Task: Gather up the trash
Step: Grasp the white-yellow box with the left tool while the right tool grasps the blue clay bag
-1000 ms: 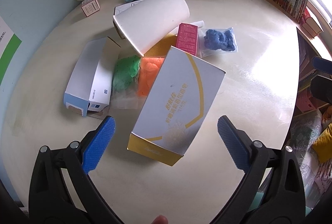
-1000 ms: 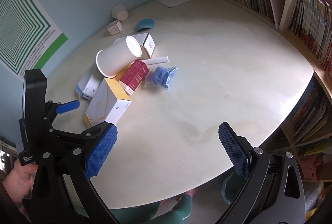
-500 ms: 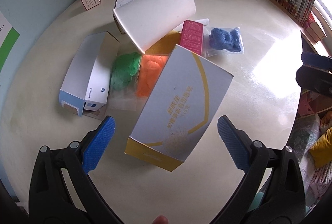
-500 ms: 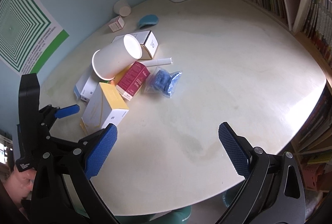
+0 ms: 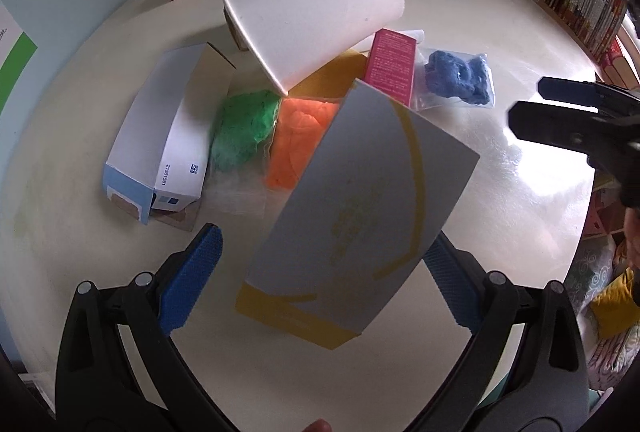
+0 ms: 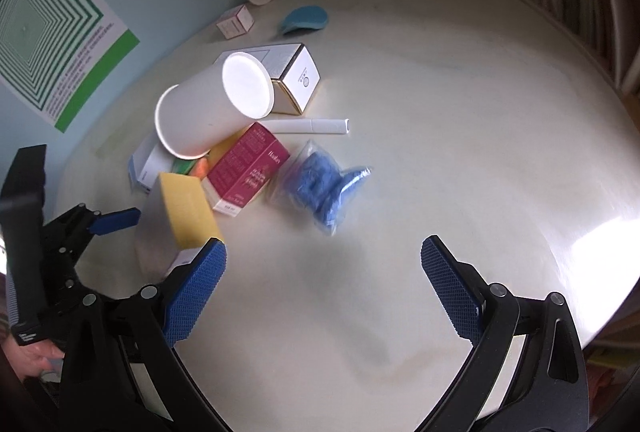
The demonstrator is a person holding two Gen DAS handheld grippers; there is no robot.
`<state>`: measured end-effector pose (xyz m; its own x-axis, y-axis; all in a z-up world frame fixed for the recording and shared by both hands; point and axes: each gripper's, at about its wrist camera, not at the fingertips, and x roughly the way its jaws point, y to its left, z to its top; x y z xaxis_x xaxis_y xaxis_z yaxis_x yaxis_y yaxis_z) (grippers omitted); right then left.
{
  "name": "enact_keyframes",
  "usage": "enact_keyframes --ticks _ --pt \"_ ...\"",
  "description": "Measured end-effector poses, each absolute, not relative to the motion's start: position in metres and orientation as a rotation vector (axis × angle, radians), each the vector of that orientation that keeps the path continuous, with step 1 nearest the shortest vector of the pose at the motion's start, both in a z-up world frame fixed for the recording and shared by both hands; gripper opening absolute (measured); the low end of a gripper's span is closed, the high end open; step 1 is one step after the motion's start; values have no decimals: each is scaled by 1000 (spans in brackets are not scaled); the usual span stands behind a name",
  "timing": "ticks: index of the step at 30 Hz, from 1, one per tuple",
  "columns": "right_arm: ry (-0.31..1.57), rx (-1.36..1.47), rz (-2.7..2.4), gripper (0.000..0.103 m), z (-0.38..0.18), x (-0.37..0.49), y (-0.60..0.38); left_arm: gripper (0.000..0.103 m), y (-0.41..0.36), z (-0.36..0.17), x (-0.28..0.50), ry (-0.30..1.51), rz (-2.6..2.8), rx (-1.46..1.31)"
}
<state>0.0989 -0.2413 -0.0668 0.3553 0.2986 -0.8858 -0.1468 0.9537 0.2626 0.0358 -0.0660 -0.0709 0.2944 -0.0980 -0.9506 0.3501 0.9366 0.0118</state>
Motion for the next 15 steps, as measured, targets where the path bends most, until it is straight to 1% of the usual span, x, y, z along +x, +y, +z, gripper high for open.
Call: enact_keyframes --ticks 4,9,10,12,15 --pt "1193 94 319 96 -79 116 -235 95 -67 -73 40 1243 -306 226" --pt "1197 6 355 96 -93 127 -223 75 -69 -76 42 1254 -309 240" --pt "1200 2 359 96 -95 129 -222 73 -69 -76 42 1257 -309 240" --pt "1196 -3 362 94 -98 133 -220 65 -68 -77 42 1261 -311 238" --pt "1178 -37 368 75 -100 134 -215 62 -66 -75 41 1262 -320 226"
